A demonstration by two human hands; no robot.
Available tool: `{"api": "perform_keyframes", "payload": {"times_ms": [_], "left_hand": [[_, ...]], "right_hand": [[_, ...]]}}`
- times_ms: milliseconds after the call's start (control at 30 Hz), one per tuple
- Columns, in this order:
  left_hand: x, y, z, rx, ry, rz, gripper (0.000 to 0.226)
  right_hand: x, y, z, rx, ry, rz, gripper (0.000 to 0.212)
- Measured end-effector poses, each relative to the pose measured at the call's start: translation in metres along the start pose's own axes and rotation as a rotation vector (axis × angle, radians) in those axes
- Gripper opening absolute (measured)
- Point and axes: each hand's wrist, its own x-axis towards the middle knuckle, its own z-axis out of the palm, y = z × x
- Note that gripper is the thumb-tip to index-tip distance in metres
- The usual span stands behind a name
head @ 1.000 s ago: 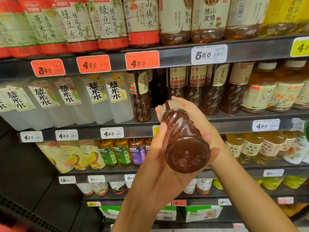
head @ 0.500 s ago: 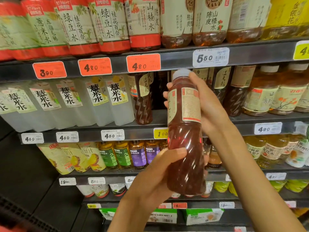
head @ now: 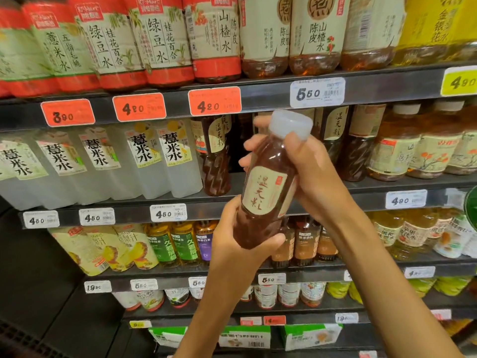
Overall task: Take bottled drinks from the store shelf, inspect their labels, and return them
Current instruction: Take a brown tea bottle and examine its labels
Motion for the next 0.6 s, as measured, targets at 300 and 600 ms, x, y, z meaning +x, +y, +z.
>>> {"api": "perform_keyframes", "payload": {"times_ms": [300, 600], "left_hand": [[0.006, -0.008, -0.006, 0.064, -0.197, 0.048, 0.071], [0.002, -0.016, -0.005, 0.063, -0.284, -0.021, 0.061]], "right_hand": [[-0.004, 0.001, 0.003, 0.151, -0.158, -0.070, 0.042], [-0.007, -0.005, 0.004, 0.279, -0.263, -0.105, 0.047]]}}
